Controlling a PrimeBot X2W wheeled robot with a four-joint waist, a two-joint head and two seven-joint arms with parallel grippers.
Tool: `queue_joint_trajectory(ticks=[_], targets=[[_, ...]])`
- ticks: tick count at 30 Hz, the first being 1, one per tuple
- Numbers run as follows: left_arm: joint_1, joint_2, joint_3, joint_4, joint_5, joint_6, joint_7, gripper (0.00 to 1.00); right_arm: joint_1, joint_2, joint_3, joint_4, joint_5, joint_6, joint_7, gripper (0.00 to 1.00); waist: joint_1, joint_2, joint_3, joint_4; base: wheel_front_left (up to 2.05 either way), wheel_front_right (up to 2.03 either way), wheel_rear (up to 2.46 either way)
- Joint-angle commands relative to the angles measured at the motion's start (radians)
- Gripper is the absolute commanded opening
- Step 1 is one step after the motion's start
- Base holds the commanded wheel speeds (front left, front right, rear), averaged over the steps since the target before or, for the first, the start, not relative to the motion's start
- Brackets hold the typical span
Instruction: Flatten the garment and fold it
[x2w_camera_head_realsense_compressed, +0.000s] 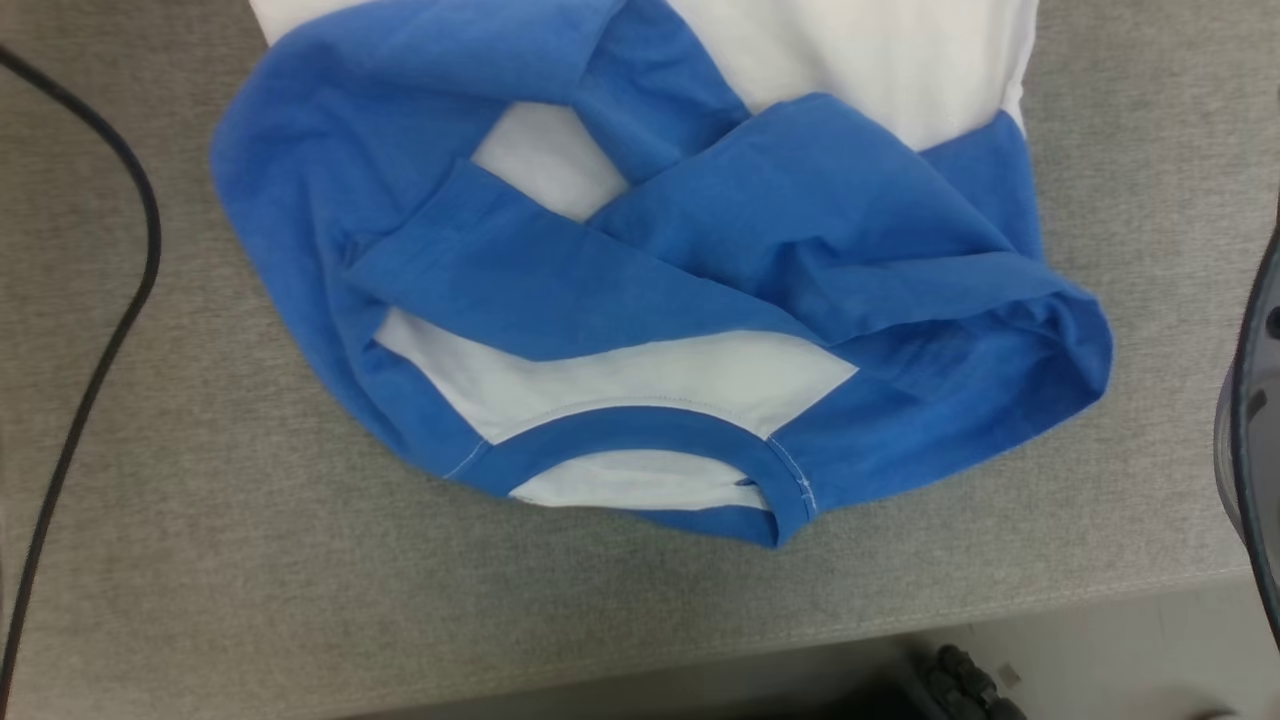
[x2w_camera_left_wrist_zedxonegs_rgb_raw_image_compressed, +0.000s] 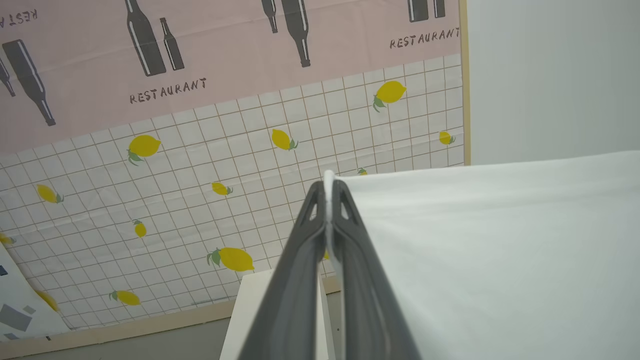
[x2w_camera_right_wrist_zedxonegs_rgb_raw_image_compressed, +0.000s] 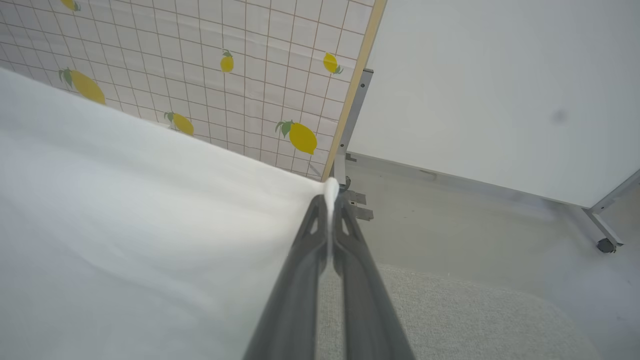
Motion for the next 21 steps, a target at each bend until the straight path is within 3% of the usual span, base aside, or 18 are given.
queue_joint_trajectory(ticks=[1, 9, 16, 21], targets=[[0.019, 0.002, 0.007, 0.014, -0.024, -0.010, -0.009, 0.00, 0.005, -0.007, 0.014, 0.013, 0.017, -0.002, -0.017, 0.00, 0.0000, 0.0000, -0.033, 0.010, 0.00, 0.00, 0.00], [0.283, 0.014, -0.015, 0.011, -0.118, -0.107, -0.039, 0.00, 0.195, -0.073, 0.237, 0.009, 0.205, -0.002, -0.073, 0.00, 0.0000, 0.0000, -0.193, 0.045, 0.00, 0.00, 0.00], [0.637, 0.036, -0.036, -0.148, -0.225, -0.142, -0.022, 0.00, 0.520, -0.202, 0.413, -0.228, 0.432, -0.002, -0.046, 0.00, 0.0000, 0.0000, -0.356, 0.079, 0.00, 0.00, 0.00], [0.888, 0.055, -0.065, -0.271, -0.294, -0.147, 0.016, 0.00, 0.779, -0.301, 0.420, -0.432, 0.505, -0.002, 0.013, 0.00, 0.0000, 0.0000, -0.436, 0.098, 0.00, 0.00, 0.00]])
